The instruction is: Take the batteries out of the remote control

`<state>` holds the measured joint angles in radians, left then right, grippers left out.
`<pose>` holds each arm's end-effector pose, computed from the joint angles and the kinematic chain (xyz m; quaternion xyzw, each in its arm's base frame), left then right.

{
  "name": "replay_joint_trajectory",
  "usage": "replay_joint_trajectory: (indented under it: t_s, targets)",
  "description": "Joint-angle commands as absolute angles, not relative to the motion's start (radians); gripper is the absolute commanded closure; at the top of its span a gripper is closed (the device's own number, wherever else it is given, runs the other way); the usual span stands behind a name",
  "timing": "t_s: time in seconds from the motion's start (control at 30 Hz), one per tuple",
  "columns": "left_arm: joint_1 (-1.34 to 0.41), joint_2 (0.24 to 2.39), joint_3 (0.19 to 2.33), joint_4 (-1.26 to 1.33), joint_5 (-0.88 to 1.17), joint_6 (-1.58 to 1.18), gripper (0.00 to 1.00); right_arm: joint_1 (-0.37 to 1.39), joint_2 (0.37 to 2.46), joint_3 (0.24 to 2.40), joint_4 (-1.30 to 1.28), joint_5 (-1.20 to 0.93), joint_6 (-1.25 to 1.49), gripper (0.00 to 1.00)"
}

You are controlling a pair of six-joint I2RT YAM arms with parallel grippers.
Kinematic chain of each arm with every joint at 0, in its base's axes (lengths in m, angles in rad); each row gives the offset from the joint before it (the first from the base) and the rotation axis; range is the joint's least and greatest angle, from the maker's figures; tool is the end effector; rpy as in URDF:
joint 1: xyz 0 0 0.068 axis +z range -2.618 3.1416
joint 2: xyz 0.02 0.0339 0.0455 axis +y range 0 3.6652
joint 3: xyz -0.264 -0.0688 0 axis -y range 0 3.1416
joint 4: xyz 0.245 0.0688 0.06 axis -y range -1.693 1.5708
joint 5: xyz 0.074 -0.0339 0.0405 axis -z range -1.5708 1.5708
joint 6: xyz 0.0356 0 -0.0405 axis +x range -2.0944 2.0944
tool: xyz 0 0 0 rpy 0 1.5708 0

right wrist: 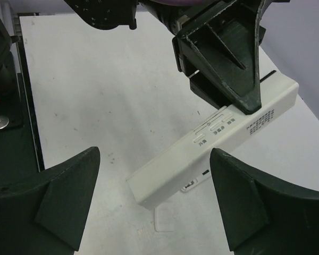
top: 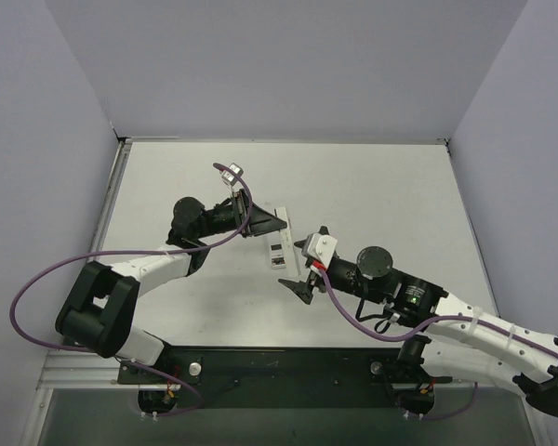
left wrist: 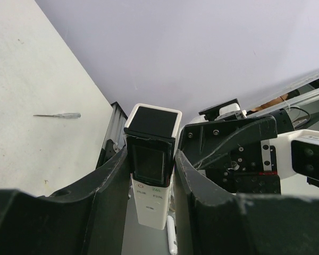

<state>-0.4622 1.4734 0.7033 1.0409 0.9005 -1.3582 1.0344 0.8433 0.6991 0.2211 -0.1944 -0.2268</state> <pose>0.2602 -0.1608 0.2745 0.0762 0.6412 -0.7276 0.2318 0.0984 0.1790 0.3432 -0.4562 0.5042 0.3476 0.6457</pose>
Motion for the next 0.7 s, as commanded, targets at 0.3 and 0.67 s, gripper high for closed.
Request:
replay_joint_trajectory:
  t_s: [0.3, 0.67]
  targets:
    - [-0.474, 1.370, 0.695, 1.019, 0.868, -1.295, 1.00, 1.115, 0.965, 0.772, 0.308, 0.107, -0.350, 0.26]
    - [-0.465, 1.348, 0.712, 0.899, 0.824, -1.213, 1.00, 1.186, 0.962, 0.710, 0.250, 0.124, -0.328, 0.90]
